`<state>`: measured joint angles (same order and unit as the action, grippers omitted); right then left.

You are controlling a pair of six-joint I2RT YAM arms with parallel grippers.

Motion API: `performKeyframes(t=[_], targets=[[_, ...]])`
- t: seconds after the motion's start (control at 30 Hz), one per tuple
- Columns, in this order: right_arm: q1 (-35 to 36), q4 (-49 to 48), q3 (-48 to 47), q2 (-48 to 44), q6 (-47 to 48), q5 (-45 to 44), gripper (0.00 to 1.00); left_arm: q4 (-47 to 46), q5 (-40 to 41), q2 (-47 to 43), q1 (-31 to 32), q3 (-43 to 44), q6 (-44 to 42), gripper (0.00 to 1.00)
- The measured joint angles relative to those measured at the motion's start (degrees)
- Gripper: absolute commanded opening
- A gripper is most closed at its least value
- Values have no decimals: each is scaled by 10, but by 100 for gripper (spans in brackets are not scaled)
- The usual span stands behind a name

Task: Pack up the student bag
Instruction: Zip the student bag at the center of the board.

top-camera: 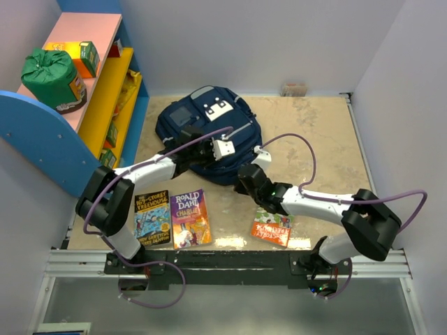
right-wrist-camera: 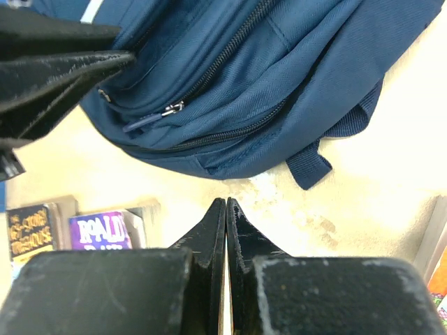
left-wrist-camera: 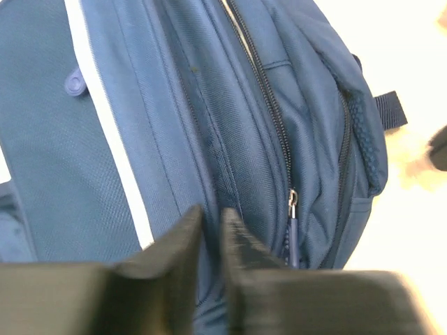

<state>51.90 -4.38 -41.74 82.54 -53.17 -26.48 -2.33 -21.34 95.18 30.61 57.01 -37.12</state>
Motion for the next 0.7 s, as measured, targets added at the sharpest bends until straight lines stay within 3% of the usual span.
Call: performKeyframes(t=[0.03,0.3,0.47,0.53,0.7], targets=[[-3,1,0,-3,0,4,9,-2,4,0,0,0,-4,0],[-14,0,-8,-25,22,5,39,48,7,0,-3,51,16,0],[-14,0,-24,-25,50,5,64,96,0,-1,-6,102,47,0],[-14,1,-34,-25,57,7,69,112,-3,-3,-6,115,55,0],[-14,-10,-54,-24,57,26,71,153,-12,-13,-6,139,78,0]])
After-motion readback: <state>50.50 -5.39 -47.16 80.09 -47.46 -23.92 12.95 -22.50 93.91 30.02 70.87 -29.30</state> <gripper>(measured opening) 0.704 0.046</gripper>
